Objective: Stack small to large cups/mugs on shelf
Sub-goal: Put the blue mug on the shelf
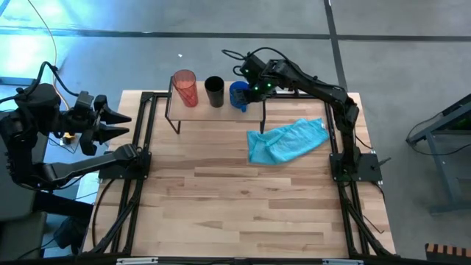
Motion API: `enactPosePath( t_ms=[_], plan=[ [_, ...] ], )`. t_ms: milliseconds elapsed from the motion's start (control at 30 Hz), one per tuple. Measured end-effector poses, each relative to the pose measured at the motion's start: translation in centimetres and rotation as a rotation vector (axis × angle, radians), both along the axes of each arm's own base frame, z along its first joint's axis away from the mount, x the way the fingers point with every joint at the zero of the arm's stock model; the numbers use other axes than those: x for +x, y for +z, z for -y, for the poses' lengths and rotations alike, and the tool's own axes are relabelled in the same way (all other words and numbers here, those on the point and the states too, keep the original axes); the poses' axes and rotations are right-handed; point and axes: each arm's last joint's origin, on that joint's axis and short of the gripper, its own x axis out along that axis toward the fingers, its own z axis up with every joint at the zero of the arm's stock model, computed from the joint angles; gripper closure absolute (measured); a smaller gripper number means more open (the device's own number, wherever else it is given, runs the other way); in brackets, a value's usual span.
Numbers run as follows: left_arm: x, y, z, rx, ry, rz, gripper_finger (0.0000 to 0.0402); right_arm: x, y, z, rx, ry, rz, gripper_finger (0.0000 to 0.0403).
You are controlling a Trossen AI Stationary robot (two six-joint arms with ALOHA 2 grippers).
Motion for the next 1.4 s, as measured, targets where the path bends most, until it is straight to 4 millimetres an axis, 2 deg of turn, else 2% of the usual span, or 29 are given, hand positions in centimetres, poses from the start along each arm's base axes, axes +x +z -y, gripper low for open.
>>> enactPosePath(
  t_ms=[233,767,1100,1400],
  plan=[
    [0.0,-0.1,0.0,-0.011,0.001,-0.01,0.0208,0.0,0.0,0.0,-0.009,0.002,-0.003,0.0199],
    [0.0,-0.1,0.0,-0.003,0.009,-0.014,0.0208,0.0,0.0,0.2,-0.029,-0.046,-0.01,0.0198],
    [0.0,-0.1,0.0,0.003,0.008,-0.015,0.0208,1.1,-1.4,0.5,0.007,-0.038,-0.01,0.0198],
    [-0.1,-0.2,0.0,-0.004,0.007,-0.023,0.0208,1.4,-1.3,0.7,-0.005,-0.062,0.019,0.0198]
  ],
)
